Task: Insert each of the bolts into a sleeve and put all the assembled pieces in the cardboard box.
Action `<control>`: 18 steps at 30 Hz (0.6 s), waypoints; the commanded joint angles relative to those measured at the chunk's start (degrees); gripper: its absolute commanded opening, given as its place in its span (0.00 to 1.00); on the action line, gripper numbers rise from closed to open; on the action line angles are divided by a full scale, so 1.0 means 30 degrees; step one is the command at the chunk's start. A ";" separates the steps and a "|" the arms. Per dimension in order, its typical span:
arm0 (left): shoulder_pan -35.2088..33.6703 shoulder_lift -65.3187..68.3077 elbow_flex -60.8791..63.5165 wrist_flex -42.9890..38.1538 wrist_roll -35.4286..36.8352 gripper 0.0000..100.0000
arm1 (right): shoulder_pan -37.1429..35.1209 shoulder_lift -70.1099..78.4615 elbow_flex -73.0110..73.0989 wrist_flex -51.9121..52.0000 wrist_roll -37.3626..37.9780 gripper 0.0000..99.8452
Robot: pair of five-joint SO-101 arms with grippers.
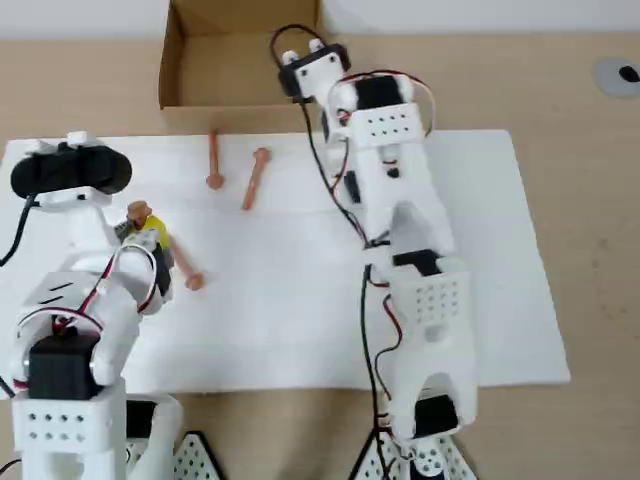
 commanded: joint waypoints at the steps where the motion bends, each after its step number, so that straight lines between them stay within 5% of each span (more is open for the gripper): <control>1: -0.0322 -0.0249 -0.0059 -0.0234 -0.0205 0.01 | 0.0542 0.0396 -0.1070 -0.0703 0.0557 0.17; 18: -0.0352 -0.0278 -0.0117 -0.0205 -0.0733 0.01 | 0.0894 0.4322 -0.0982 -0.1700 0.1875 0.17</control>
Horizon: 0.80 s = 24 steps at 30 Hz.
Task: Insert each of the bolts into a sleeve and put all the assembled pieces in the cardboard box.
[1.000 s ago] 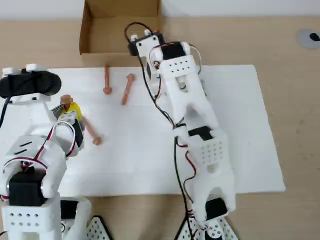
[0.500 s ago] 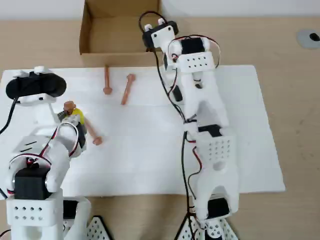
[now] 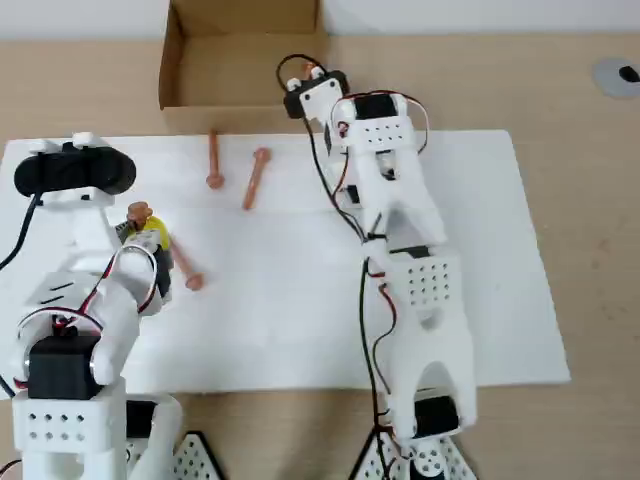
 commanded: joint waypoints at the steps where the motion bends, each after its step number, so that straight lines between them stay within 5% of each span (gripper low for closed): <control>1: -0.0322 -0.0278 -0.0205 -0.0176 -0.0176 0.01 | 0.0454 0.0396 -0.0601 0.0234 0.0440 0.17; 10: -0.0322 -0.0601 -0.0527 -0.0059 -0.0176 0.01 | 0.0454 0.0601 -0.0894 0.1114 0.0850 0.04; 16: -0.0322 -0.2769 -0.0557 -0.0029 -0.1143 0.01 | 0.0454 0.0601 -0.2007 0.2256 0.0879 0.03; 24: -0.0352 -0.4264 -0.1729 0.0059 -0.1729 0.01 | 0.0103 0.0542 -0.8513 0.5216 0.0733 0.01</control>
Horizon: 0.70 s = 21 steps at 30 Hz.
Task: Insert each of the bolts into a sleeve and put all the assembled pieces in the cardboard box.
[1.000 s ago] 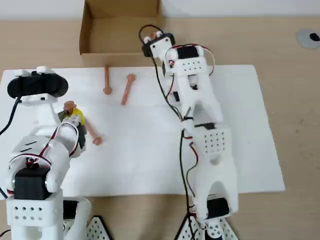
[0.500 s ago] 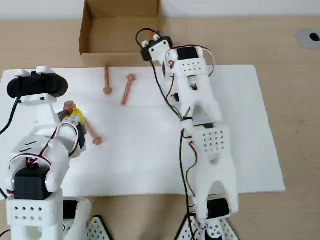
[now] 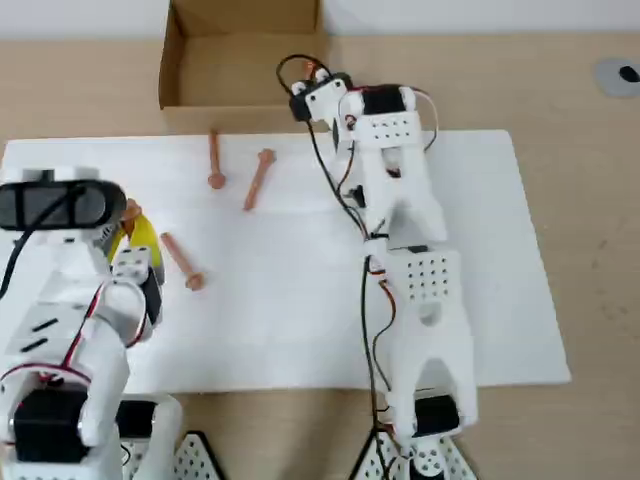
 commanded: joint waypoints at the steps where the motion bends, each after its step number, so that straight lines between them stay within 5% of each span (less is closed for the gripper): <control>1: -0.0352 -0.0308 -0.1670 0.0000 -0.0147 0.01 | -0.0308 -0.0396 -0.4117 0.0645 0.0059 0.01; 15: -0.0791 -0.0396 -0.3634 0.0821 0.0117 0.01 | -0.2125 -1.4286 -0.3209 0.0615 -0.3810 0.02; 21: -0.2725 -0.0396 -0.4015 -0.0498 0.0527 0.01 | -0.3883 -2.2110 0.3678 0.0615 -0.3868 0.01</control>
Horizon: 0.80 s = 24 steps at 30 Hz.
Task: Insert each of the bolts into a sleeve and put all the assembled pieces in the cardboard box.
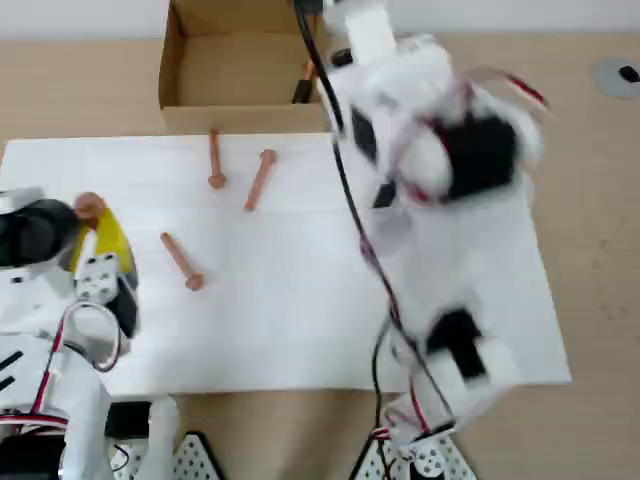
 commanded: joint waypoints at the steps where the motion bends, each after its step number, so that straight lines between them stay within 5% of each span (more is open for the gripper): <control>1: -0.0996 0.0015 -0.1055 -0.0791 0.0147 0.01 | -0.0923 -0.5729 0.5260 0.0264 -0.0088 0.01; 9: -0.0967 0.0015 -0.1055 -0.0821 0.0938 0.01 | -0.3443 -1.4960 1.9267 -0.1612 0.0000 0.01; 16: -0.0967 0.0132 -0.0967 -0.1084 0.0967 0.01 | -0.4850 -2.0117 3.1546 -1.2073 0.1875 0.01; 24: -0.1084 0.0015 0.2989 -0.4835 0.1553 0.01 | -0.8044 -2.2374 4.1832 -2.2828 0.1729 0.01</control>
